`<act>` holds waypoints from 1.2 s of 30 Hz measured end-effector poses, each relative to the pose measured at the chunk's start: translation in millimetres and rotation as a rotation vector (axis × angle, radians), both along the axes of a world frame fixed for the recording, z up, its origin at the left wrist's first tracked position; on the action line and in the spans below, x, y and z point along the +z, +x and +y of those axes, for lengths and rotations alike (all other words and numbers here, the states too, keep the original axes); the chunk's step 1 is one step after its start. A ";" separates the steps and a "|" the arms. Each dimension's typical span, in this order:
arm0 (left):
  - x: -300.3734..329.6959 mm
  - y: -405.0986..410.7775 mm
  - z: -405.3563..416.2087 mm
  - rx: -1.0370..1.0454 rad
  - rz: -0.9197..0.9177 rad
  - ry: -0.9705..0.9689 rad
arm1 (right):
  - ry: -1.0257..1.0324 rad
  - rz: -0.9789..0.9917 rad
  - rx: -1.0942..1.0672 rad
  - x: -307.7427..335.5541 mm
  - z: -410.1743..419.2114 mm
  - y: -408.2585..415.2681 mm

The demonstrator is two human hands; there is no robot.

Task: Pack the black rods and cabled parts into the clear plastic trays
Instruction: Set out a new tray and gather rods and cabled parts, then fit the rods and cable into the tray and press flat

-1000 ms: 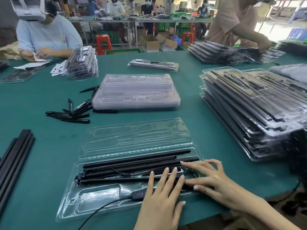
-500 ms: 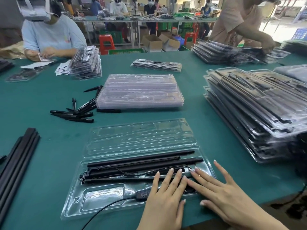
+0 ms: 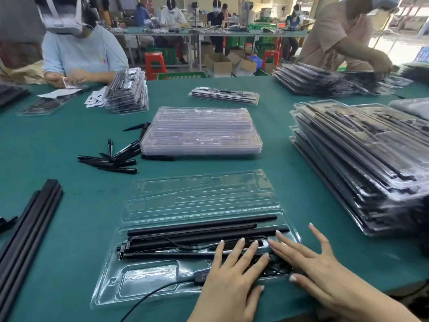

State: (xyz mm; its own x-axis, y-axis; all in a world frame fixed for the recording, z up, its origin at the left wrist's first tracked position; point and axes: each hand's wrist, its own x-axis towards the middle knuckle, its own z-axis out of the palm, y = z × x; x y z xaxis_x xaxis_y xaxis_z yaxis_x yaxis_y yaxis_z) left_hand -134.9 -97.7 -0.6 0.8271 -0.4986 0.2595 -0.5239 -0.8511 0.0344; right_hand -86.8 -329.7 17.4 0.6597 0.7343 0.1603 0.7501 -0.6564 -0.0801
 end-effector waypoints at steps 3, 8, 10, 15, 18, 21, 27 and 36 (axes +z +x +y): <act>0.4 0.6 -0.6 -0.004 0.030 -0.001 | 0.113 0.049 -0.055 10.5 5.7 11.6; 0.1 1.7 0.1 0.004 0.054 0.012 | 0.105 -0.032 -0.028 14.2 27.3 32.6; -0.2 2.3 -0.2 0.016 0.046 0.016 | 0.195 0.065 -0.134 17.7 35.3 51.7; -0.5 0.7 0.3 0.028 0.027 0.014 | 0.216 0.278 -0.382 30.3 63.3 126.9; -1.1 0.9 0.3 0.022 0.040 0.025 | 0.213 0.355 -0.311 40.2 95.1 154.7; -1.4 1.8 -0.3 0.021 0.060 0.034 | 0.072 0.405 -0.273 38.1 127.0 164.2; -1.3 1.4 1.1 0.037 0.065 0.040 | 0.023 0.267 -0.304 31.2 147.8 178.7; 2.9 -0.2 1.4 0.045 0.124 0.044 | -0.148 0.150 -0.295 45.4 149.2 177.5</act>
State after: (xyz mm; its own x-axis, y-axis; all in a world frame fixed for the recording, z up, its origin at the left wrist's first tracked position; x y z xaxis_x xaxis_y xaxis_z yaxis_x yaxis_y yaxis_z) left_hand -135.1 -96.3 2.4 0.8730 -0.4693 0.1327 -0.4796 -0.8755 0.0590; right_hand 90.7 -180.5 62.8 0.8547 0.5169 -0.0480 0.5139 -0.8555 -0.0632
